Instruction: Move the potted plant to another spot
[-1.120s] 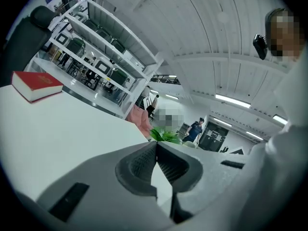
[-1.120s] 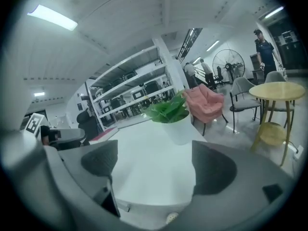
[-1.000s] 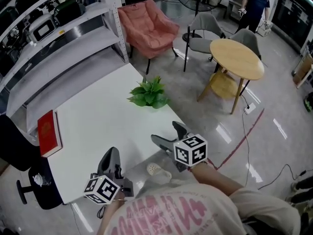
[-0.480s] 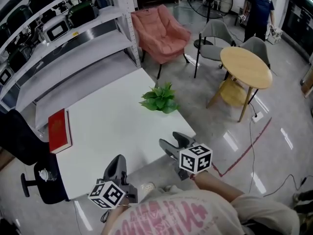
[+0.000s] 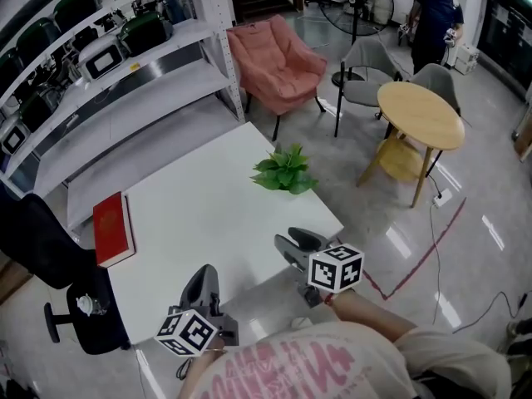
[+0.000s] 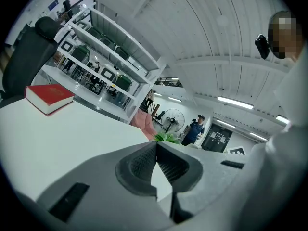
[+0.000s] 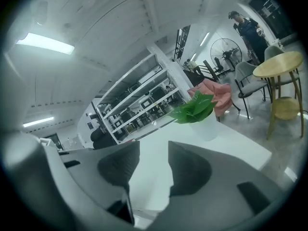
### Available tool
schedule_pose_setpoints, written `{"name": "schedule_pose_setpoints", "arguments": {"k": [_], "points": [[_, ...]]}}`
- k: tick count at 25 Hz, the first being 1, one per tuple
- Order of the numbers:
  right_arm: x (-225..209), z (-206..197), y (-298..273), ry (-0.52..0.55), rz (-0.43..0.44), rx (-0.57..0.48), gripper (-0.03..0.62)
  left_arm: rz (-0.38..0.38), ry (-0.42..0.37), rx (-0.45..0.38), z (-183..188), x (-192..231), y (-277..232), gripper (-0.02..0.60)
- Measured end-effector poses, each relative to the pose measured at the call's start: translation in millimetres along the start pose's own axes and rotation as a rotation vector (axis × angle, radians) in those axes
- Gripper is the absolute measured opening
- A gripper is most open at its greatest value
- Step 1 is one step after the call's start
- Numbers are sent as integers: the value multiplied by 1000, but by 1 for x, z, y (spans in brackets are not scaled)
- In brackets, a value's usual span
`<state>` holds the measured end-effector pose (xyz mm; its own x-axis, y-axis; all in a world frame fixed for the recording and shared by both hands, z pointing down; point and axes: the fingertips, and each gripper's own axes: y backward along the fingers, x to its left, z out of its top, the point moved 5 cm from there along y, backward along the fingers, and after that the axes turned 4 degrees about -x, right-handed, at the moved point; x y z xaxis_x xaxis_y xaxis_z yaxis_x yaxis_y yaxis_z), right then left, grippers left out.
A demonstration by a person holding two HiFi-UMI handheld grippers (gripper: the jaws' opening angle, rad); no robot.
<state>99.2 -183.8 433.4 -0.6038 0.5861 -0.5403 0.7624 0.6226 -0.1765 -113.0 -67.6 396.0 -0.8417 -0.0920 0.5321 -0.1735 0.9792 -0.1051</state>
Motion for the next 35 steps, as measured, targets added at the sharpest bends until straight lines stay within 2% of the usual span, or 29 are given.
{"name": "schedule_pose_setpoints", "arguments": {"k": [11,18,23,28,35], "points": [[58,-14,0,-58,2,-57,121,-61,-12,6,25,21,39,3],[84,-28,7,-82,-8,-96,67,-60,-6,19,27,39,66,3],[99,-41,10,-60,-21,-101,46,-78,-7,30,23,45,81,3],[121,-53,11,18,-20,-86,9,-68,-2,32,22,58,98,3],[137,-68,12,60,-61,-63,8,-75,-8,31,21,67,117,3]]}}
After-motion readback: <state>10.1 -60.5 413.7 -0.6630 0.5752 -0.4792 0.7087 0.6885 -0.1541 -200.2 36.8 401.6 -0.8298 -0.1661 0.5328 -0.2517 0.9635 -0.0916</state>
